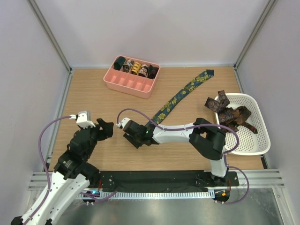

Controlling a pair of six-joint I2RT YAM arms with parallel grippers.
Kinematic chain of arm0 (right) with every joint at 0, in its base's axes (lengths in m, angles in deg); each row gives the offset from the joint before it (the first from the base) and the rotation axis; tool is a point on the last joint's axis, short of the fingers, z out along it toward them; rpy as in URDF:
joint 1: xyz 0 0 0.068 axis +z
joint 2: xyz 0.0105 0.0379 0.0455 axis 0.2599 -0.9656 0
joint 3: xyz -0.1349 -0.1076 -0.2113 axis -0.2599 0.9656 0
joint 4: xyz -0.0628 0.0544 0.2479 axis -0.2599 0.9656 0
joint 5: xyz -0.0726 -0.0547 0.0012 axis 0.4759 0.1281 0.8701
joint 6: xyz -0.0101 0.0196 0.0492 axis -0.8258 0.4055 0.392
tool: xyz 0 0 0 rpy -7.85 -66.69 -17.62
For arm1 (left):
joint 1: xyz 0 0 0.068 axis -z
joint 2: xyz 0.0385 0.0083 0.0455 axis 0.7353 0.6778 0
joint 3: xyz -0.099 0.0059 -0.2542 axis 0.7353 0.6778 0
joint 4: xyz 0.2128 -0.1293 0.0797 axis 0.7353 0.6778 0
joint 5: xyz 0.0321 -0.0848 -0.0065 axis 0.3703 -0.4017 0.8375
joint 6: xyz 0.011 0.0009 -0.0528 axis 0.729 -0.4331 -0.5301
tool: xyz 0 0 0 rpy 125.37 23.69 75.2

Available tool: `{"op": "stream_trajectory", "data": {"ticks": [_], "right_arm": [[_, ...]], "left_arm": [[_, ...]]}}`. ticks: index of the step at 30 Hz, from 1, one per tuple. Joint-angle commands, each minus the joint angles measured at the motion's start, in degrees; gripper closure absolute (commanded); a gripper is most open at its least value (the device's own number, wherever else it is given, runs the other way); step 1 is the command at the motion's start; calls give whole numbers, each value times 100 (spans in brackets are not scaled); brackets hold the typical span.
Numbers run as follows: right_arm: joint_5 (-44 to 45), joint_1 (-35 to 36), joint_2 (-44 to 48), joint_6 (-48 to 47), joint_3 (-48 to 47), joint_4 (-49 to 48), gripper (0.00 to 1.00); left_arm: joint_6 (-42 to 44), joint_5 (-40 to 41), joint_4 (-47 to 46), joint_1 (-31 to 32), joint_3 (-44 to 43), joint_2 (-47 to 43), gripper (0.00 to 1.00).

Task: Roll the ties
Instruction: Roll the tie

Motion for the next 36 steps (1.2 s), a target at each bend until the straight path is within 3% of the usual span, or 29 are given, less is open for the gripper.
{"op": "stream_trajectory", "data": {"ticks": [1, 4, 5, 8, 11, 14, 19, 28, 32, 36], "right_arm": [[53, 32, 63, -140, -123, 23, 59], [88, 32, -42, -131, -149, 49, 65], [53, 32, -60, -114, -149, 40, 75], [-140, -12, 36, 27, -27, -188, 92], [-369, -82, 220, 89, -44, -241, 97], [-729, -232, 405, 167, -88, -259, 98], [-2158, -793, 836, 554, 123, -600, 98], [-3682, -1743, 705, 1152, 405, -1208, 98], [-4261, -1989, 547, 1362, 405, -1453, 98], [-4736, -2209, 415, 1591, 422, -1796, 98]], "left_arm": [[-27, 242, -89, -9, 58, -96, 28], [-36, 294, -71, -9, 49, -166, 28], [-36, 312, -71, -9, 49, -193, 28], [-36, 330, -80, -9, 84, -263, 27], [-18, 242, -106, -9, 137, -237, 27], [69, 40, -220, -9, 207, -132, 27], [227, -469, -791, -9, 453, 211, 29], [1044, -2499, -2293, 26, 638, 2108, 28], [1483, -2764, -3162, 376, 682, 2811, 25], [2204, -2728, -3401, 640, 376, 3558, 23]]}}
